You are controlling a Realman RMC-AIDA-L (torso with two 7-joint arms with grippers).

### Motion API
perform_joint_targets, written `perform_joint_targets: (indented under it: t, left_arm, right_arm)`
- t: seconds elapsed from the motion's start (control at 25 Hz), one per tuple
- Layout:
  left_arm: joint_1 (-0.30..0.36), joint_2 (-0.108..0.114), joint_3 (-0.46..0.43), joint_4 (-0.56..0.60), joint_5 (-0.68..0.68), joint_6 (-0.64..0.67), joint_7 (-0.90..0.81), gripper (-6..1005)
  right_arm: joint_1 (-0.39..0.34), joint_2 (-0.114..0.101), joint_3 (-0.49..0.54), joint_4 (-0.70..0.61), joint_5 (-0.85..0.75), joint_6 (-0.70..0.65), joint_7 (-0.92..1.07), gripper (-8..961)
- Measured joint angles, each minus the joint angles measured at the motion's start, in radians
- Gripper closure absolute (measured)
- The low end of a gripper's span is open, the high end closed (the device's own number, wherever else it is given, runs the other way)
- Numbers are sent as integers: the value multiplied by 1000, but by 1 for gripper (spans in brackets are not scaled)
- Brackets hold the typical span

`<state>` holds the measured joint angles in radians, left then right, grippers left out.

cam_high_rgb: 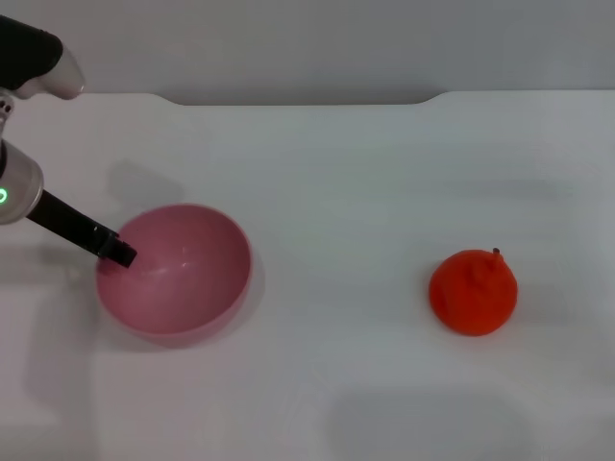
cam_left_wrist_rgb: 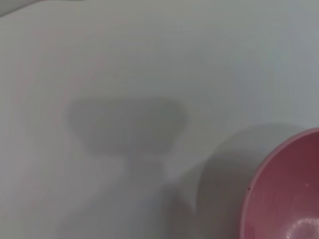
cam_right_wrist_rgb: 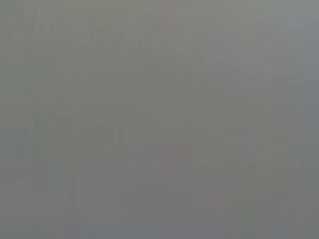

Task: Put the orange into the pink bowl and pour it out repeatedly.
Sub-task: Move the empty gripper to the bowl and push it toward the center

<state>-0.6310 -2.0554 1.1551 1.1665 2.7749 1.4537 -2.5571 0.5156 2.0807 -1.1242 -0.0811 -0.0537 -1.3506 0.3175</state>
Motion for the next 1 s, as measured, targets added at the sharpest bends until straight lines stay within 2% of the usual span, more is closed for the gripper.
perform_joint_targets:
  t: [0.76, 1.0]
  left_arm:
    - [7, 1, 9, -30, 0, -23, -8, 396]
    - [7, 3, 19, -30, 3, -16, -11, 579]
  right_arm:
    - [12, 1, -20, -6, 0, 7, 0, 305]
    - [10, 1, -20, -6, 0, 6, 0, 304]
